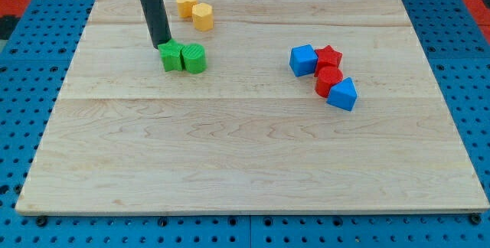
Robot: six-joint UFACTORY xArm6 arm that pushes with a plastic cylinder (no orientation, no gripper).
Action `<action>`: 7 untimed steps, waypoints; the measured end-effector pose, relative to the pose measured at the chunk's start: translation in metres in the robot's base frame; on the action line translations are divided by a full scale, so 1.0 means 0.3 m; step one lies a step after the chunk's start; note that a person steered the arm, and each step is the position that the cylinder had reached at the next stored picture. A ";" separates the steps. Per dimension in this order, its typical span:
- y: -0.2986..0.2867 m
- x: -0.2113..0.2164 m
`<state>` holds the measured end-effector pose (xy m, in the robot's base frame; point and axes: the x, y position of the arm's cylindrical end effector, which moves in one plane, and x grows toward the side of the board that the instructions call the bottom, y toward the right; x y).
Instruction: Push the yellow heart along with yellow hexagon down a bit
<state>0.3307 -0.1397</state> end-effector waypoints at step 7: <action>0.043 -0.462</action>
<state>0.1921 -0.1268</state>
